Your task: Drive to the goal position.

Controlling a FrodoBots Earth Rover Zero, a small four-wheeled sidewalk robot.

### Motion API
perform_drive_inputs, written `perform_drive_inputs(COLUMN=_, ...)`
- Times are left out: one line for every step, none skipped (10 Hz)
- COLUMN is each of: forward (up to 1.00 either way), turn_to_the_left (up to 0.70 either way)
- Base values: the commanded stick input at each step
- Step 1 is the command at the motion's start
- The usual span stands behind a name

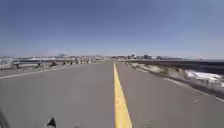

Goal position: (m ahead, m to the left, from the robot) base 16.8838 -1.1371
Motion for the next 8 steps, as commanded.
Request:
perform_drive_inputs(forward=0.85, turn_to_the_left=0.0)
perform_drive_inputs(forward=0.85, turn_to_the_left=0.0)
perform_drive_inputs(forward=0.85, turn_to_the_left=0.0)
perform_drive_inputs(forward=0.85, turn_to_the_left=0.0)
perform_drive_inputs(forward=0.85, turn_to_the_left=0.0)
perform_drive_inputs(forward=0.85, turn_to_the_left=0.0)
perform_drive_inputs(forward=0.85, turn_to_the_left=0.0)
perform_drive_inputs(forward=0.85, turn_to_the_left=0.0)
